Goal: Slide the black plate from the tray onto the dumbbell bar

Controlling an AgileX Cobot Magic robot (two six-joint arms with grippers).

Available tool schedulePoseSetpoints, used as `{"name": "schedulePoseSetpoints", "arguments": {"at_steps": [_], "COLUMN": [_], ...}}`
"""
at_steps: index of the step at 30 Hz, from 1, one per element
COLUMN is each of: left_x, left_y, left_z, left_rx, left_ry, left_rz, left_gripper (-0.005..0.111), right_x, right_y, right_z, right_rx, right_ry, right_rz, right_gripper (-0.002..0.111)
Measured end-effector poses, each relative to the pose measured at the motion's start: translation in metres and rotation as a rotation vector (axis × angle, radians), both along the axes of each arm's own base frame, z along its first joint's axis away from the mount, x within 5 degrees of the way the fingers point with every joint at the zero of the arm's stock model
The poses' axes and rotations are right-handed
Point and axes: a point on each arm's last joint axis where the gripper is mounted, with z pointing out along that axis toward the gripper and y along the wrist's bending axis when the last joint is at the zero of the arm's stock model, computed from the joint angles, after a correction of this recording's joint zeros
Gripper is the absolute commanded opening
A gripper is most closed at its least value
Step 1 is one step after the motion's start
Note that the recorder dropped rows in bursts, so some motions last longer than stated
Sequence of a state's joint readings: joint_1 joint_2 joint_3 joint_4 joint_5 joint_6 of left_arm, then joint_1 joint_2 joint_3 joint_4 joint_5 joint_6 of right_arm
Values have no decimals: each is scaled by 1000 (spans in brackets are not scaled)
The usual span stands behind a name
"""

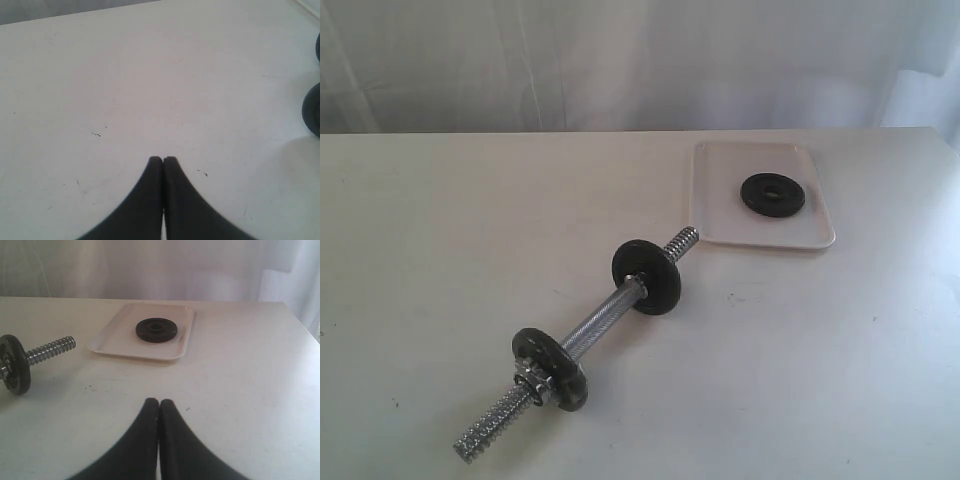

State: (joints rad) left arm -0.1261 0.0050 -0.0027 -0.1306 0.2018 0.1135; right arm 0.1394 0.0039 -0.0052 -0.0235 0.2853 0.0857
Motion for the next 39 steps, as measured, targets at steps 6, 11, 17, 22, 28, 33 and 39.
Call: {"name": "schedulePoseSetpoints", "arguments": {"at_steps": [6,11,17,22,28,33,39], "left_x": [0,2,5,4,3,1,-3], "left_y": [0,1,8,10,11,13,15], "left_z": [0,6,40,50,52,60,70], "left_rx": [0,-9,-112,-132,-155,-476,-638], "left_ry": [0,-65,-436,-542,-564,-605,-699], "left_rz": [0,13,98,121,127,140,125], "left_gripper": [0,0,0,0,0,0,0], "right_x": [0,0,0,0,0,0,0], "right_y": [0,0,0,0,0,0,0], "right_z": [0,0,0,0,0,0,0], "right_rx": [0,0,0,0,0,19,26], "right_ry": [0,0,0,0,0,2,4], "right_rz": [0,0,0,0,0,-4,-5], "right_gripper": [0,0,0,0,0,0,0]}}
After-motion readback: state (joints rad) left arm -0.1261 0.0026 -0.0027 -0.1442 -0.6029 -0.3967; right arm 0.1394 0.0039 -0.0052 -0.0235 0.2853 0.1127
